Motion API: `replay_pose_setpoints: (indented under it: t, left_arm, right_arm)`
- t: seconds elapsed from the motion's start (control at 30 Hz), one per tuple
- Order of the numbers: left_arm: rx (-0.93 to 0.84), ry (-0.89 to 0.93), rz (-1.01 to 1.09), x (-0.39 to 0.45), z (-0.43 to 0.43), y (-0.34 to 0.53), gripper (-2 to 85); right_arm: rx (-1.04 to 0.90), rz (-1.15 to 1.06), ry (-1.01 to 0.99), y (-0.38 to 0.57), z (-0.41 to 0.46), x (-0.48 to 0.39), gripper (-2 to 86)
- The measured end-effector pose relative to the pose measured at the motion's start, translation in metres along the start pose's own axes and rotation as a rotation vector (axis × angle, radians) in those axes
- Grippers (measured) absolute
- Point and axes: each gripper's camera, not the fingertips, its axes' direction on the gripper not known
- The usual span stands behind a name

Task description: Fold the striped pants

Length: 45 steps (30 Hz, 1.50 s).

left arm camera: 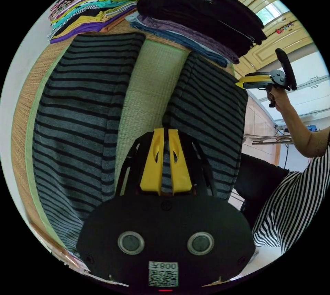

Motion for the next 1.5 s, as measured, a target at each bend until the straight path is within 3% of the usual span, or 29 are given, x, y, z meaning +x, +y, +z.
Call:
replay_pose_setpoints:
  t: [0.3, 0.43, 0.53, 0.83, 0.87, 1.07, 1.13, 1.23, 1.4, 1.5]
  left_arm:
    - [0.053, 0.037, -0.183, -0.016, -0.009, 0.064, 4.0]
    - [0.215, 0.06, -0.307, -0.022, -0.054, 0.143, 4.1]
    - [0.257, 0.012, -0.459, -0.029, -0.082, 0.227, 3.7]
    - [0.047, -0.163, -1.042, -0.023, -0.093, 0.481, 0.7]
    - [0.134, -0.144, -1.037, -0.015, -0.096, 0.503, 0.4]
    - [0.139, -0.101, -1.026, 0.004, -0.119, 0.559, 0.1]
    - [0.223, -0.061, -1.033, 0.006, -0.137, 0.581, 0.1]
    - [0.324, -0.146, -1.119, 0.01, -0.173, 0.634, 0.0]
    - [0.14, -0.287, -1.312, 0.008, -0.186, 0.732, 0.1]
    - [0.212, -0.203, -1.314, 0.023, -0.19, 0.771, 0.1]
  right_arm:
    - [-0.026, 0.08, -0.046, -0.044, -0.02, -0.007, 0.9]
    - [0.068, 0.112, 0.044, -0.054, -0.055, -0.031, 0.3]
    - [0.121, 0.05, -0.042, -0.074, -0.077, -0.074, 0.1]
    - [-0.02, -0.569, -0.361, -0.155, -0.065, -0.368, 0.0]
    - [-0.03, -0.625, -0.371, -0.163, -0.065, -0.404, 0.0]
    - [-0.096, -0.813, -0.327, -0.206, -0.078, -0.548, 0.0]
    - [-0.108, -0.846, -0.303, -0.218, -0.083, -0.581, 0.0]
    - [-0.177, -0.881, -0.292, -0.232, -0.086, -0.625, 0.0]
    - [-0.296, -1.015, -0.369, -0.221, -0.101, -0.704, 0.1]
    - [-0.385, -1.083, -0.356, -0.205, -0.102, -0.745, 0.2]
